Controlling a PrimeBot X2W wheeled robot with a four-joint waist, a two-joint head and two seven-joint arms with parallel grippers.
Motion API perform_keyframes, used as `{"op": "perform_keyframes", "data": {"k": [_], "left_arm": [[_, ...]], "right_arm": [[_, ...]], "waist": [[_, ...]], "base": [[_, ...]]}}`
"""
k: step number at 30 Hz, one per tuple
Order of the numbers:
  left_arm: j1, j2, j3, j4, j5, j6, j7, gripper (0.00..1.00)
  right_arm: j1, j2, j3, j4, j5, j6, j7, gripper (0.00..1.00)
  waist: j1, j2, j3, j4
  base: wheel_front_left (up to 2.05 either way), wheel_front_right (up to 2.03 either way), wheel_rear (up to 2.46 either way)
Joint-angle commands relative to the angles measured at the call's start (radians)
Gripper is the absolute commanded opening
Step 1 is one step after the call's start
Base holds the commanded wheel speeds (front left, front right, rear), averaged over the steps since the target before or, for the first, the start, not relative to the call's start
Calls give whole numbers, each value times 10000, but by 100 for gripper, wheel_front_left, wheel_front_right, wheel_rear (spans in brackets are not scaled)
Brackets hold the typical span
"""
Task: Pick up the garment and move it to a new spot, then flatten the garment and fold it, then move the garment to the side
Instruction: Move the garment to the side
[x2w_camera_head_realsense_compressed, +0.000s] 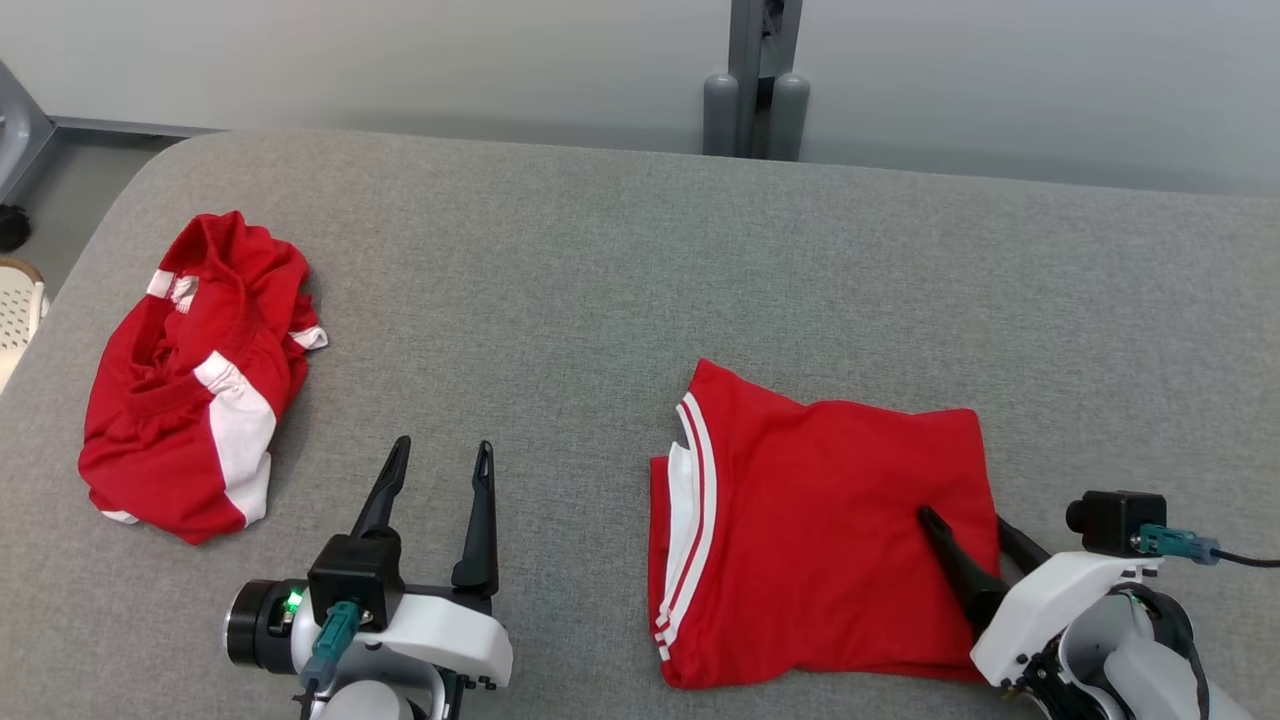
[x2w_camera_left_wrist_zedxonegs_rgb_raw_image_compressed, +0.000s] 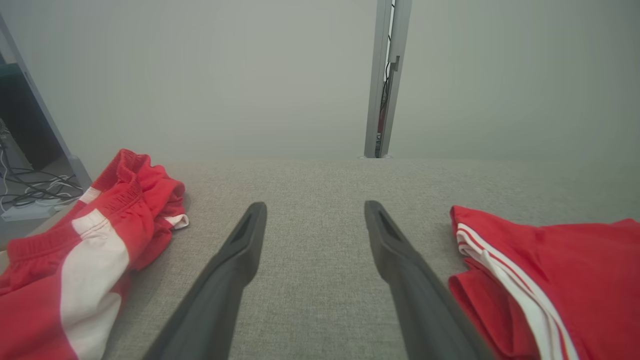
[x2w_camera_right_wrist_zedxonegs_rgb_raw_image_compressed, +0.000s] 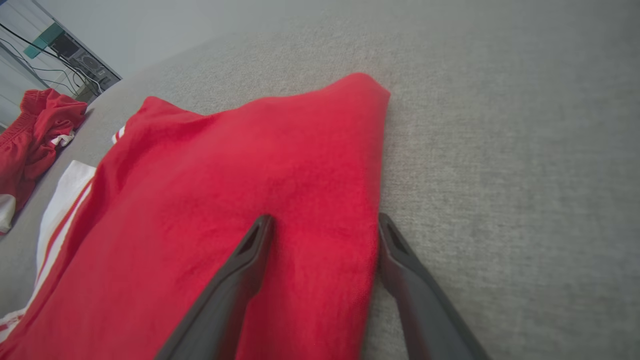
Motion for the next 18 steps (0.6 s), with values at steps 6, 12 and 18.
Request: {"op": "perform_keyframes", "data": {"k": [6,12,18], "left_arm": [[-212,36,-110,-87,12,111,-26,100],[-263,38,-212,-153,32,166,-26,100],[-355,33,-423,-215,26,96,-26,100]], "right_arm": [[-435,-145,824,318,459,2,54,32],[-871,-497,1504,578,529,-1,-203,0],[-1484,-1234,2575,798,-351,-12,-809,0]], "waist": [[0,0,231,242],[0,0,309,195],[0,0,292,-136]], "base": [[0,0,0],[0,0,0],[0,0,0]]}}
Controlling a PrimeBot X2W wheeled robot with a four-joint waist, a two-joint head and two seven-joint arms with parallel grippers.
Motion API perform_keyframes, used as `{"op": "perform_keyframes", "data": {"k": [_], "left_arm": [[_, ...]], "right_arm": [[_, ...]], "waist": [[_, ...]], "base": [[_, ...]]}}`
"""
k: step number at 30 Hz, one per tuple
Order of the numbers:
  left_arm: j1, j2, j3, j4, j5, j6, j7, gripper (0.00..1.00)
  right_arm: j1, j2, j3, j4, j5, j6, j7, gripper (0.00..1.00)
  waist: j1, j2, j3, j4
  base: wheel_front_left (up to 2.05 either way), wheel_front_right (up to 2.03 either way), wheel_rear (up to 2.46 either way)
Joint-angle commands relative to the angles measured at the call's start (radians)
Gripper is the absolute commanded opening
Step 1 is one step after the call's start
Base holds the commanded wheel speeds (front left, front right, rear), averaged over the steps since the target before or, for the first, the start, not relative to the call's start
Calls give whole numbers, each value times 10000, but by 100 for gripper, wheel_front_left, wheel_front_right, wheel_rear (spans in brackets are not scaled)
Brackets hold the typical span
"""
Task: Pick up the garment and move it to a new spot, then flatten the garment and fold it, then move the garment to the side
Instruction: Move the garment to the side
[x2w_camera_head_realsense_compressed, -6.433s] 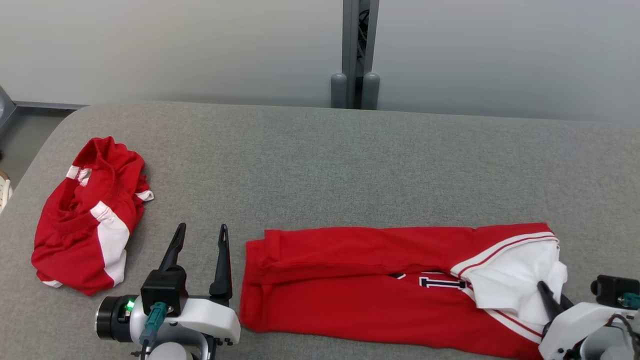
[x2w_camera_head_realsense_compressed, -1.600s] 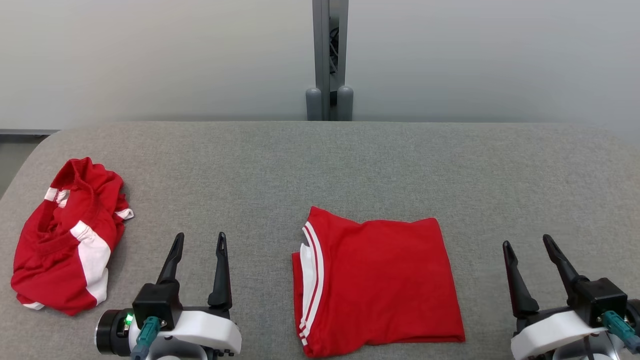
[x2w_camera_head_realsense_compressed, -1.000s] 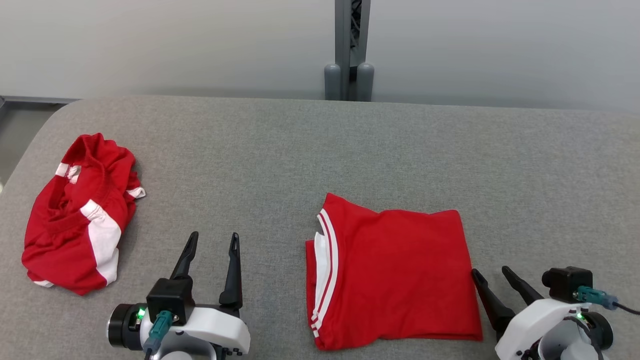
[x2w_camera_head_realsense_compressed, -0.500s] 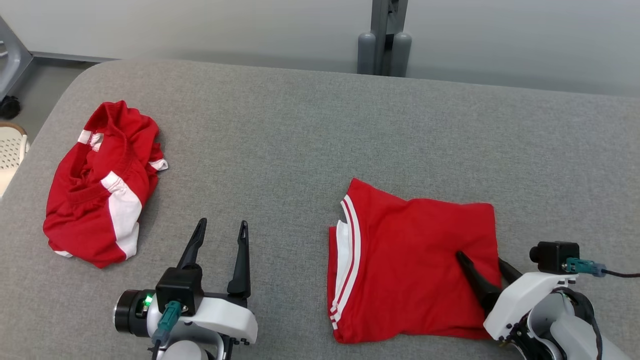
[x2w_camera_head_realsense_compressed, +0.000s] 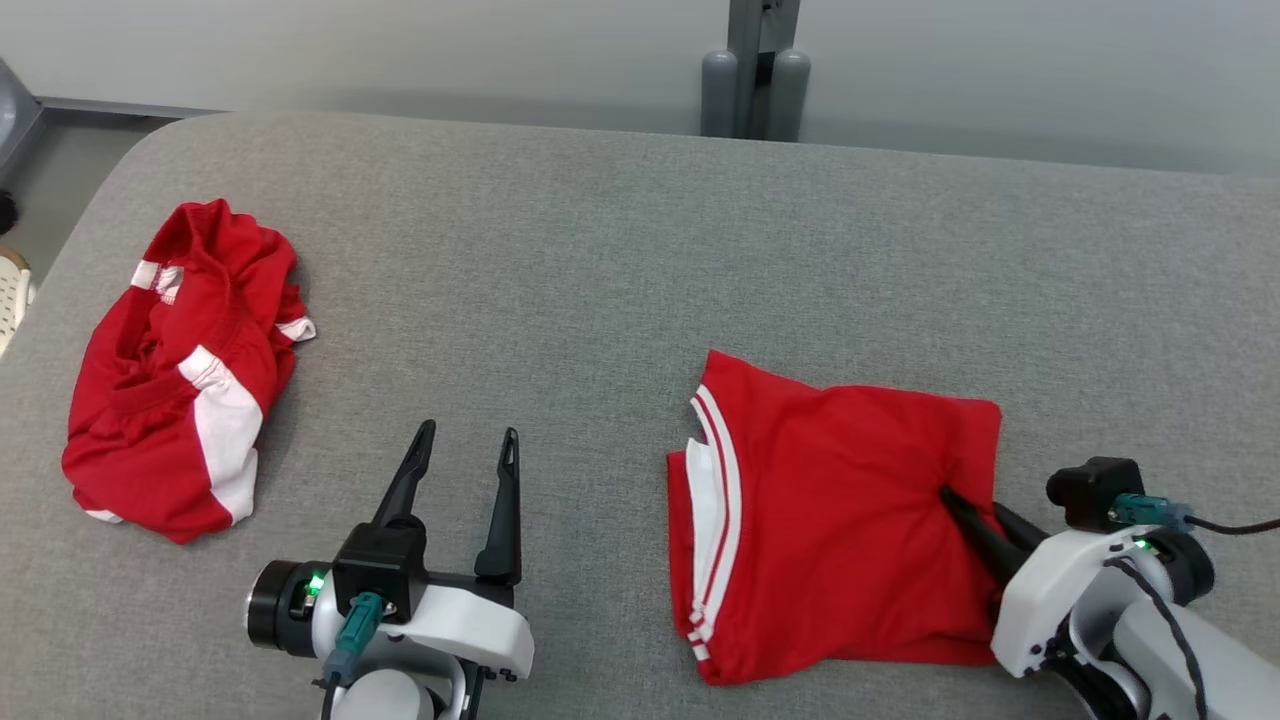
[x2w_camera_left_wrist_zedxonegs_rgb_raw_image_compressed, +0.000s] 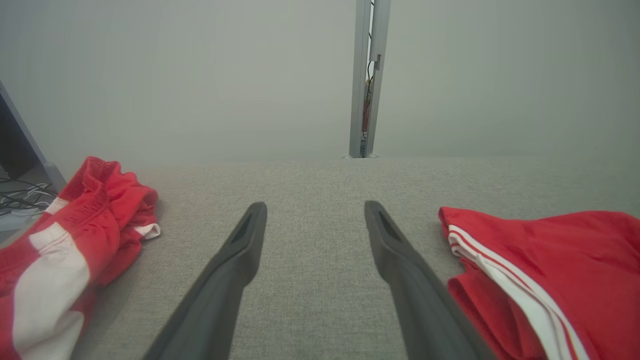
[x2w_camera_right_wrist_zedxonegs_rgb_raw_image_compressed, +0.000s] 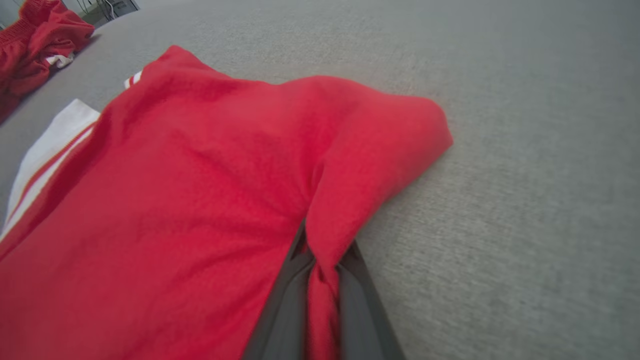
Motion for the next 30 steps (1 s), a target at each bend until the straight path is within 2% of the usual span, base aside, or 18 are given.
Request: {"op": "perform_keyframes", "data": {"k": [1,8,13,14,25,30], "left_arm": [[-180,36,-48,-25,54,-34,-26,100],[-290,33,-372,-22,-104,44,-26,100],[-551,36,-569,-105,-47,77,-26,100],[-551,36,-569,-105,-47,77,-26,100],[-1911,41,-1306,-263,20,142,-26,100],[-2571,42,-1507,-369,-19,171,-26,100]], "right_arm": [[-180,-348,109,197,-206,-28,-235,0],[-752,-1233,924,585,-575,-26,-529,0],[-1446,-2034,1309,735,-621,-26,-554,0],[-1446,-2034,1309,735,-621,-26,-554,0],[-3122,-3865,1547,1221,-917,-18,-771,0],[-3986,-4245,1226,1724,-1113,-18,-901,0]], "waist": [[0,0,5,-160],[0,0,59,-805],[0,0,536,-1421],[0,0,536,-1421],[0,0,2626,-2480],[0,0,3557,-2617]], "base": [[0,0,0],[0,0,0],[0,0,0],[0,0,0],[0,0,0],[0,0,0]]}}
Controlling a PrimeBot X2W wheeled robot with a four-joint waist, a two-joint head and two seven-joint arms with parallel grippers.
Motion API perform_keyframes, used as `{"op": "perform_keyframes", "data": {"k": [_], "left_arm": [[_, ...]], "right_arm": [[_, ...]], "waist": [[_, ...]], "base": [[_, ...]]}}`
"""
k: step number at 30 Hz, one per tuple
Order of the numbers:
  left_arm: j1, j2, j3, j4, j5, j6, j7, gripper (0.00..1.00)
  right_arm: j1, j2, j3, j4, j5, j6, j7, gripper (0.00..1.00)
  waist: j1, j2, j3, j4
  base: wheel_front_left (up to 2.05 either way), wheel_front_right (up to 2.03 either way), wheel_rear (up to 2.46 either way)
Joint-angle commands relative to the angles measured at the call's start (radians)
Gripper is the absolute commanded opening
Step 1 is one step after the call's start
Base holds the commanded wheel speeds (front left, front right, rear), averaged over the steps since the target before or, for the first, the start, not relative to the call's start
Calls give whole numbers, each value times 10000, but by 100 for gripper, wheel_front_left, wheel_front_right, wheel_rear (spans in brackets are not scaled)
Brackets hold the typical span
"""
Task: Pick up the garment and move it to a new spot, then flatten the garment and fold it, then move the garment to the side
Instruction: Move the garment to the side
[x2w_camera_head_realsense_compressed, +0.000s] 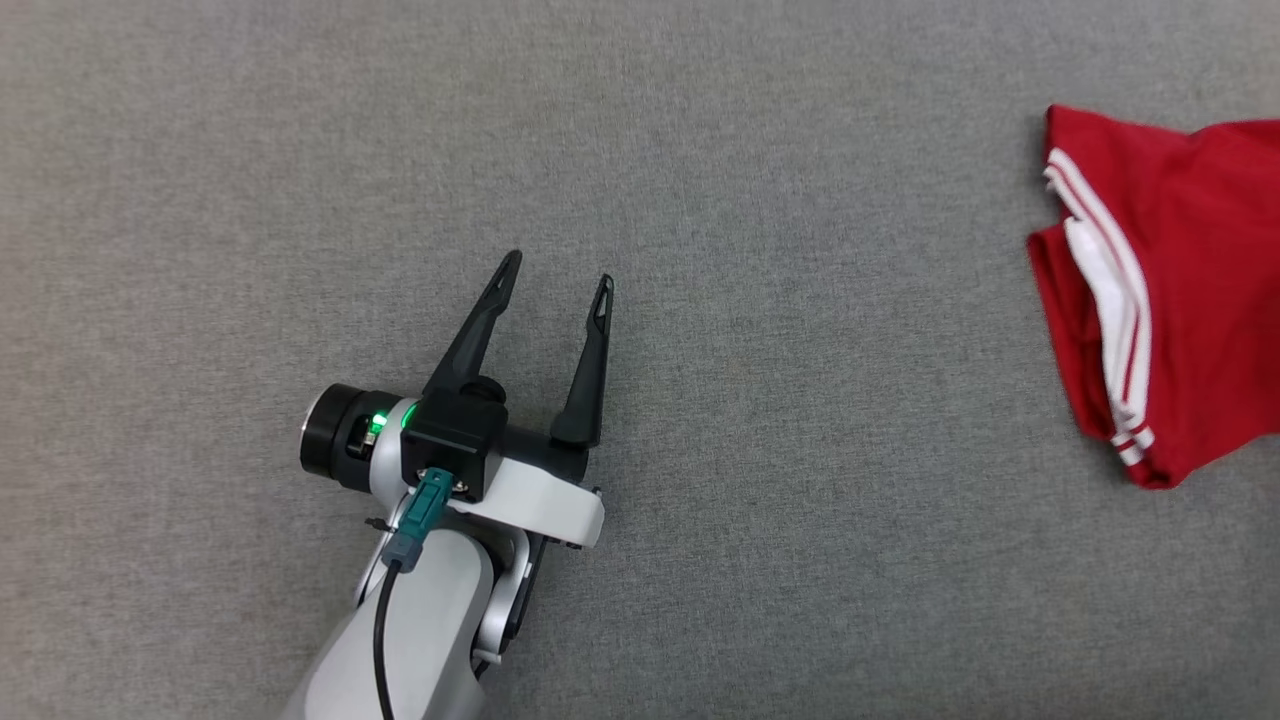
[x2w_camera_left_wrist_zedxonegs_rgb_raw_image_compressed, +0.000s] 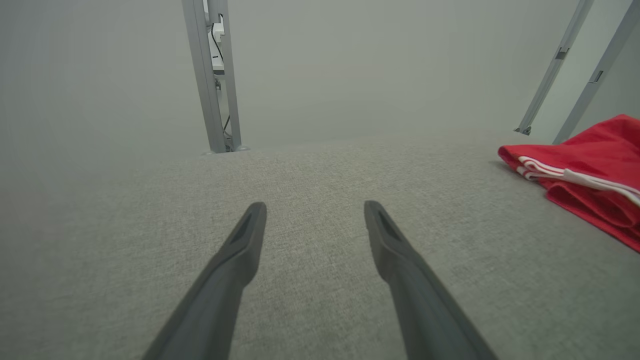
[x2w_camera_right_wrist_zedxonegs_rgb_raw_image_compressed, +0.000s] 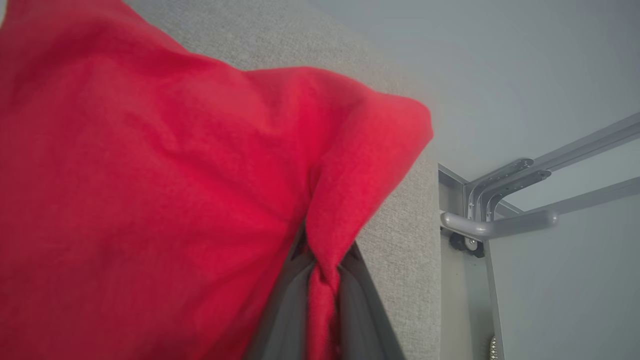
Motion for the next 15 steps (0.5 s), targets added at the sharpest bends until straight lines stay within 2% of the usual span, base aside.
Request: {"op": "perform_keyframes", "data": {"k": [1,8,15], "left_arm": [[-284,57,72,-66,-67,67,-26,100],[-568,58,79,-9,106,100,0,100],[-569,135,31,79,117,133,26,100]], "right_arm": [[-365,-187,-126,243,-227,-7,-91,0],[-1202,-370,-935,1619,-1186,-7,-108,0],[-1678,-259,-1816,2780,-2357,-7,-91,0]], "waist": [[0,-1,817,-260],[0,-1,1518,-3],[0,-1,1829,205]], "base": [[0,0,0],[0,0,0],[0,0,0]]}}
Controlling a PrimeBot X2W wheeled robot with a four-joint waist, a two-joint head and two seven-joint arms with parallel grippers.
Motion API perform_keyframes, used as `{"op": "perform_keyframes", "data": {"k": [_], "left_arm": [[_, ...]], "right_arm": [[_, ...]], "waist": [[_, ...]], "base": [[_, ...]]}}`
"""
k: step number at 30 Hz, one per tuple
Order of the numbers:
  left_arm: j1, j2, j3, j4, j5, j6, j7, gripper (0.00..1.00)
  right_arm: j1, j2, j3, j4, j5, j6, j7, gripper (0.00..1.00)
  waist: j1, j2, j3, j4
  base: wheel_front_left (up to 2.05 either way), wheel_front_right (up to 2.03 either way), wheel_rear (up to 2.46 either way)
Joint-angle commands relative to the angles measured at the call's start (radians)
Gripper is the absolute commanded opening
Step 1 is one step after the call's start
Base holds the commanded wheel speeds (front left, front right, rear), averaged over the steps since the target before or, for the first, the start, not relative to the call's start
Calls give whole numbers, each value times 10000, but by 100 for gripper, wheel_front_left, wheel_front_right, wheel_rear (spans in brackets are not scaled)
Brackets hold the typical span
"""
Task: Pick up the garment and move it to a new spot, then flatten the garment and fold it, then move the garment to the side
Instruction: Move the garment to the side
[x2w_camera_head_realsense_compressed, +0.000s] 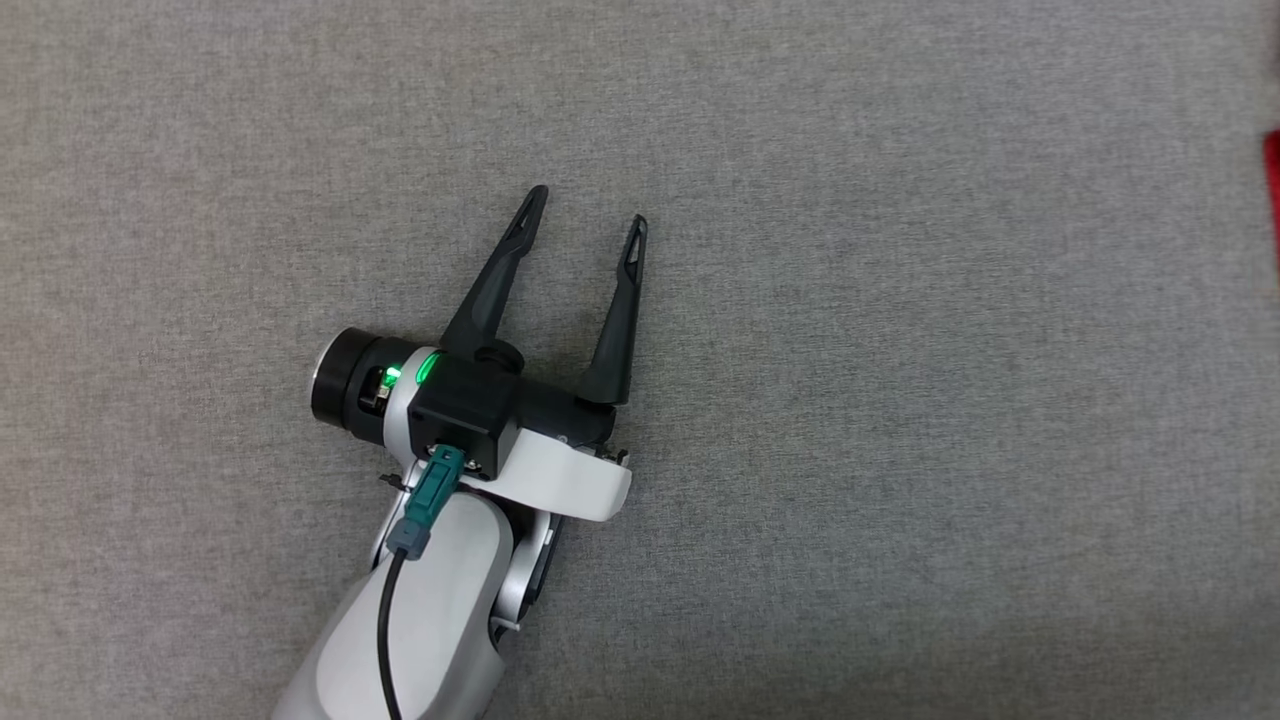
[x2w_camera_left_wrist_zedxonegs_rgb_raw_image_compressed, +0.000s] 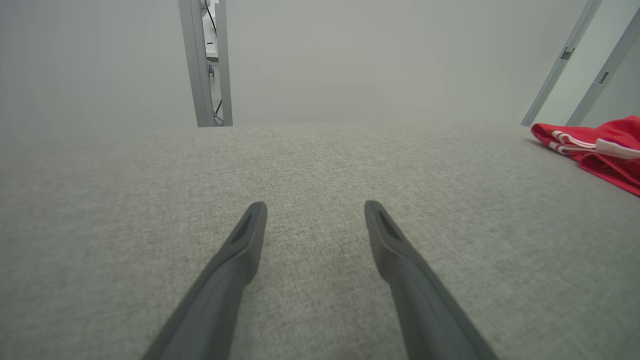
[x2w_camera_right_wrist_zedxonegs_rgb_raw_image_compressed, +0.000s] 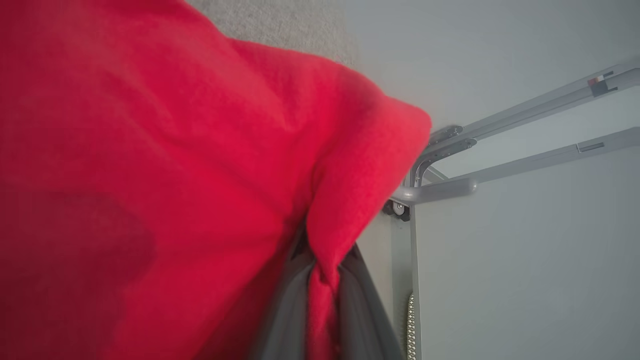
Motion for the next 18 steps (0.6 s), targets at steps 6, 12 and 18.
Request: {"op": "perform_keyframes", "data": {"k": [6,12,18], "left_arm": [[72,270,47,586,28,155,97,100],[105,278,31,680,-73,168,97,100],[243,254,-26,627,-179,174,85,100]], "right_arm": [[-588,362,-1133,1123,-1121,-7,-15,100],[-885,547,-1951,1363,-2221,-7,-14,100],[-907,843,-2936,693,-3285,-7,-14,100]], "waist": [[0,-1,133,121],[0,-1,38,112],[0,-1,-448,93]], "base": [[0,0,0],[0,0,0],[0,0,0]]}}
